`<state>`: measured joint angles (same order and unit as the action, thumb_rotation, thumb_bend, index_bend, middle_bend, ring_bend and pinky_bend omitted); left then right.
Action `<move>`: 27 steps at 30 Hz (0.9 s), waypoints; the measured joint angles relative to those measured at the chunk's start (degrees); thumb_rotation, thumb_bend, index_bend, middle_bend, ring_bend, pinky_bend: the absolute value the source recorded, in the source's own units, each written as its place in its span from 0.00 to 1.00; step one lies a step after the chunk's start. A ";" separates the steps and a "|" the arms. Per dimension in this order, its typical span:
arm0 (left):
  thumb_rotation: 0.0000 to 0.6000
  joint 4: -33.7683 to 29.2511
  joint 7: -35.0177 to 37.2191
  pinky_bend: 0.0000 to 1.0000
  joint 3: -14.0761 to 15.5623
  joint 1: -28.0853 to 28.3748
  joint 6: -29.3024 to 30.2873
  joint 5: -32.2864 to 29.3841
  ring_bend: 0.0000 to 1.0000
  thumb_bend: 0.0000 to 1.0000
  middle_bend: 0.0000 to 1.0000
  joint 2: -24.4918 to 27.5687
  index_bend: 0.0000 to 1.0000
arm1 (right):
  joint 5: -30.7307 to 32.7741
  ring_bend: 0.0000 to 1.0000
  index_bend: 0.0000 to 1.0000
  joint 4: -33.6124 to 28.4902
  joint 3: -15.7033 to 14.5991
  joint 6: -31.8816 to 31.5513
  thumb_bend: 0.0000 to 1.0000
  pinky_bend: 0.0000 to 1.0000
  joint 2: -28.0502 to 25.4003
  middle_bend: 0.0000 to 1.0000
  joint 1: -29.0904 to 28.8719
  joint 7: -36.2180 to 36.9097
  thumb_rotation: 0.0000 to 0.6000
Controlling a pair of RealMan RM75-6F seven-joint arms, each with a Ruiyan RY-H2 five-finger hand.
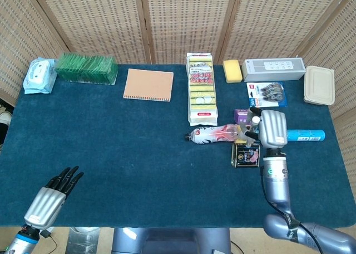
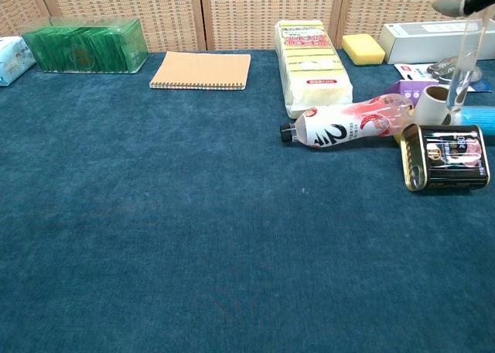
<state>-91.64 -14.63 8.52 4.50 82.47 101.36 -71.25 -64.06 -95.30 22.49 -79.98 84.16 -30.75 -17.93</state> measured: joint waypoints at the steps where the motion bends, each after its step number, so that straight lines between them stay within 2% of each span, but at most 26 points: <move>1: 1.00 0.00 -0.03 0.23 -0.01 0.00 -0.01 -0.01 0.03 0.21 0.02 -0.01 0.03 | -0.24 0.90 0.71 -0.28 -0.08 -0.22 0.33 0.85 -0.26 0.84 0.19 0.08 1.00; 13: 1.00 -0.07 -0.27 0.23 0.00 0.02 -0.18 -0.04 0.03 0.21 0.02 -0.07 0.03 | -1.98 1.00 0.77 -4.55 -2.17 -0.85 0.36 0.92 -3.89 0.94 3.03 2.04 1.00; 19: 1.00 -0.13 -0.20 0.23 -0.03 0.03 -0.05 0.03 0.03 0.21 0.02 0.01 0.03 | -6.22 1.00 0.77 -8.82 -5.66 -3.07 0.38 0.94 -6.64 0.96 6.13 2.14 1.00; 27: 1.00 -0.08 -0.19 0.24 0.42 0.02 -0.18 0.56 0.04 0.21 0.02 0.15 0.03 | -14.83 1.00 0.77 -19.49 -11.60 -7.86 0.39 0.98 -11.59 0.98 12.15 3.29 1.00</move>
<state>-91.73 -14.82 8.94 4.52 82.29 101.92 -71.11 -78.89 -114.80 10.89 -87.84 72.57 -18.59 -14.63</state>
